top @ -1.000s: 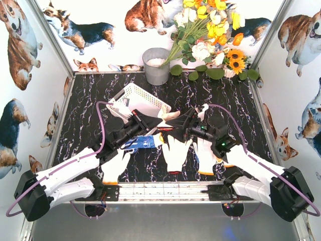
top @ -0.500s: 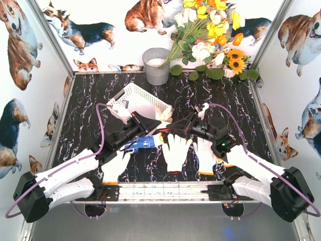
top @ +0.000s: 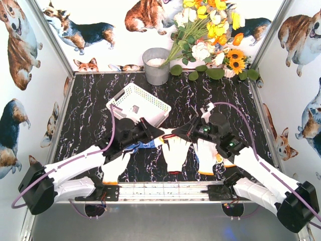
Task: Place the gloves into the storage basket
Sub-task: Pair the glove with the glove.
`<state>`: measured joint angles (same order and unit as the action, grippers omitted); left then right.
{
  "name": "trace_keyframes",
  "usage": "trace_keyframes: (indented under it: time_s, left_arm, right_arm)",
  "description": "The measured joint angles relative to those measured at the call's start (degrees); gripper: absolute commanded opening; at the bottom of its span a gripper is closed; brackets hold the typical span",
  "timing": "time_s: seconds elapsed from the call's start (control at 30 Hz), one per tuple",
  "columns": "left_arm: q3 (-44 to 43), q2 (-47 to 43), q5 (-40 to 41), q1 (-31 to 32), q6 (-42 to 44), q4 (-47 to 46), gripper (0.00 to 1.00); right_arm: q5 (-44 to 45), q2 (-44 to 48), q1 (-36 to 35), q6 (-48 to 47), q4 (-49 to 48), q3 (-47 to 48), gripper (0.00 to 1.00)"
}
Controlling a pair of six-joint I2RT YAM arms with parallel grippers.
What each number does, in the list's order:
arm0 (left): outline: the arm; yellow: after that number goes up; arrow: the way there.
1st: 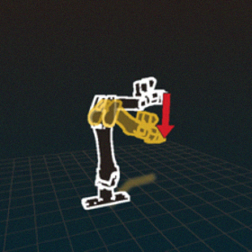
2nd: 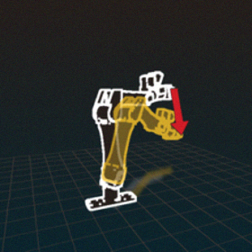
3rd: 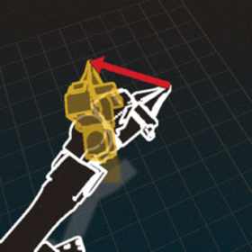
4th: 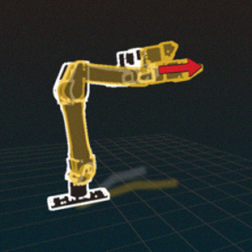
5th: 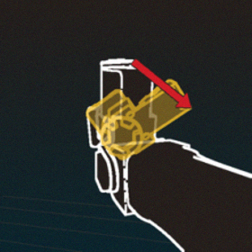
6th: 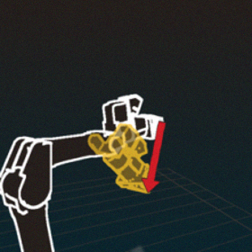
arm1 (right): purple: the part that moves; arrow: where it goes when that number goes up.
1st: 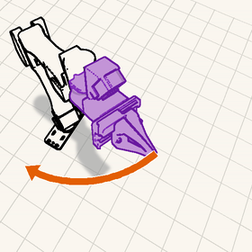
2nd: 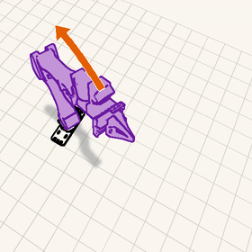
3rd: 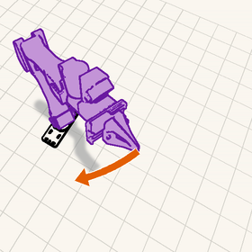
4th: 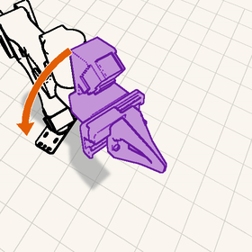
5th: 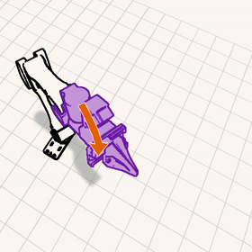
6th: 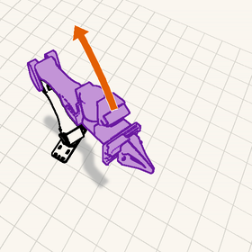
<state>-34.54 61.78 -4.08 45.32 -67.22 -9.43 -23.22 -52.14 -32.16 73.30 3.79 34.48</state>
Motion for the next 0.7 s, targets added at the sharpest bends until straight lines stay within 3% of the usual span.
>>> trace_keyframes:
  time_s: [0.3,0.7]
  left_arm:
    - [-7.7,11.1,-1.2,0.1,2.9,-2.4,0.0]
    - [-25.5,23.2,-1.8,-2.3,13.3,2.4,0.0]
  right_arm:
    - [2.3,0.5,6.2,-8.3,10.1,3.0,0.0]
    - [1.6,-8.3,12.5,-20.4,15.6,15.0,0.0]
